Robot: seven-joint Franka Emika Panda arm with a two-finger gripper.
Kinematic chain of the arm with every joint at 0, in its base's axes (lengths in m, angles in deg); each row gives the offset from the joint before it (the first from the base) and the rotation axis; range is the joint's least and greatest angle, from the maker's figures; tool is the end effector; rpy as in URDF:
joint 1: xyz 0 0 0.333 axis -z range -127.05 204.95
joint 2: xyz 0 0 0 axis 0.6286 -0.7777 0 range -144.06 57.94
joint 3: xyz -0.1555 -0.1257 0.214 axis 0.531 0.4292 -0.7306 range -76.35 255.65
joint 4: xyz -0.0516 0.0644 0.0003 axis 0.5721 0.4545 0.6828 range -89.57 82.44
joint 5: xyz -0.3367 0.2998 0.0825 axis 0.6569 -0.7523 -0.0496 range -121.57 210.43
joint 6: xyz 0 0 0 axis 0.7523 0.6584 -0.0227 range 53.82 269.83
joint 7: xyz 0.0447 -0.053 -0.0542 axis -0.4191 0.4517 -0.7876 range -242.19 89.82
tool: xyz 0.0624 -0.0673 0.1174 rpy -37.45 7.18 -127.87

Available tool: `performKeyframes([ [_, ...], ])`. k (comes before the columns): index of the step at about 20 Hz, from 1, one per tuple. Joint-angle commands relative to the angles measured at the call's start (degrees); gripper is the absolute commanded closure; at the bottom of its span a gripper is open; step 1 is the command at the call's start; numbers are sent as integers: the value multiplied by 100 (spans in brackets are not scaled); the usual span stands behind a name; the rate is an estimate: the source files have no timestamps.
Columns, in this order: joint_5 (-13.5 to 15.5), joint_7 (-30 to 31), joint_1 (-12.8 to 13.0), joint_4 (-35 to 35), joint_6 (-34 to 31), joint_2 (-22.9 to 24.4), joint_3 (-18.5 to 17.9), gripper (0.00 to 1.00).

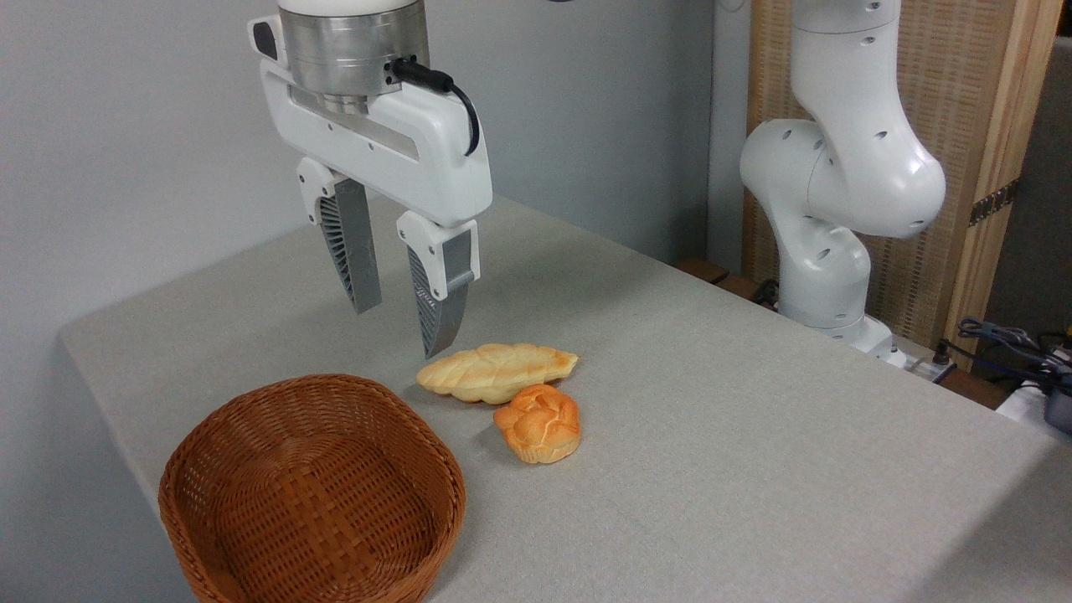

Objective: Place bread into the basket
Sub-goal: 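Move the open gripper over the long golden bread loaf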

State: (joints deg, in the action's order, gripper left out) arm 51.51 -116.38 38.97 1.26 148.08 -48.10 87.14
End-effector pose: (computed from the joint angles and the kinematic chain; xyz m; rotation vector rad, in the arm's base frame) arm 0.6551 0.0099 0.5553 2.8844 -0.9796 0.1418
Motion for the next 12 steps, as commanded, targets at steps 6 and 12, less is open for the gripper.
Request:
performKeyframes([
  [6, 197, -76, -10, 98, -97, -5, -66, 0],
  [12, 206, -85, 7, -270, -1, 213, -4, 0],
])
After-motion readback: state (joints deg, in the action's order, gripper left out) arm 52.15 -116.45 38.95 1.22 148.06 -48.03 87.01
